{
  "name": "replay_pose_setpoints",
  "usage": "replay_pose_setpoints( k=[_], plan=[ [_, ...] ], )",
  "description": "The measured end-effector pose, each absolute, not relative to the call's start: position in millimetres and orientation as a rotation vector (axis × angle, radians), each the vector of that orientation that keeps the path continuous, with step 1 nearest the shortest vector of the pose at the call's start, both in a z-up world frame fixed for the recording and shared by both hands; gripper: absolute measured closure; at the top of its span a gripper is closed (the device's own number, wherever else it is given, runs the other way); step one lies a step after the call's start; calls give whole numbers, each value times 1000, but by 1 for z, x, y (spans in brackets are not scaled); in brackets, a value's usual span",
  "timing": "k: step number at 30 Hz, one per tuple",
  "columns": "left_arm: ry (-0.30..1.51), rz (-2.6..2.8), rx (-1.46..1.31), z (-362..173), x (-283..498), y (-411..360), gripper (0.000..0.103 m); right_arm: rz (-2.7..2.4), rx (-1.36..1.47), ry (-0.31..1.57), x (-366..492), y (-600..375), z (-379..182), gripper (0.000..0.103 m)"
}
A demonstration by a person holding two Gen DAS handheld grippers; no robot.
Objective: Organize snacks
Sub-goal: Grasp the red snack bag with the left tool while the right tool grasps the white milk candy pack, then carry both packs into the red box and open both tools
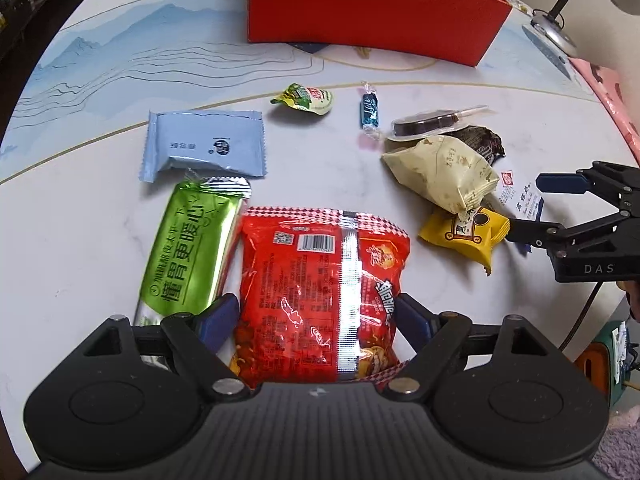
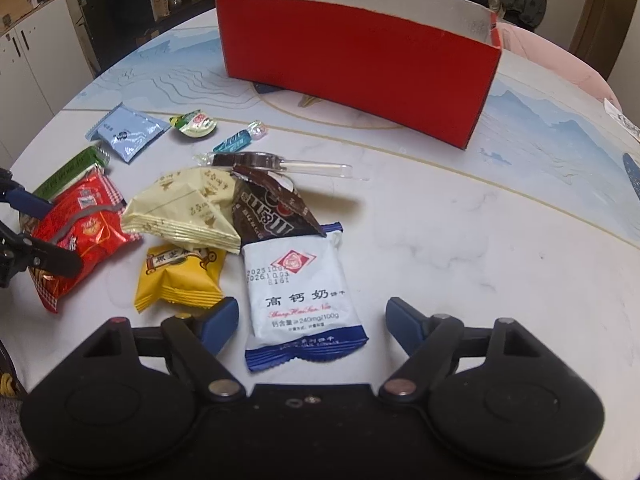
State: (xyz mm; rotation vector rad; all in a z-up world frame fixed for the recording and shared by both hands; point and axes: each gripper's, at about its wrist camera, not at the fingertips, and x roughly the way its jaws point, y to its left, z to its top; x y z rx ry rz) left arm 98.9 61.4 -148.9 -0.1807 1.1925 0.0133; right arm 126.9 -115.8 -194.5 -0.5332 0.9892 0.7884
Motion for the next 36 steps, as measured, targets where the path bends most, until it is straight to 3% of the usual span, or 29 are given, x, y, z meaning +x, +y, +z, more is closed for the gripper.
replay_pose_setpoints(
  k=[9,17,26,36],
  plan=[
    [1209,17,-113,-154,108,46,12,802,-540,986,134,-112,-197,28],
    [1224,56,-54,-157,114,37,13,825,-536,972,130,-114,-195,45],
    [1208,107,-129,-151,108,38,30,801,-514,967,125,-121,-193,53],
    [1193,119,-226,-141,98,45,30,722,-390,979,116,-142,-173,54]
  ],
)
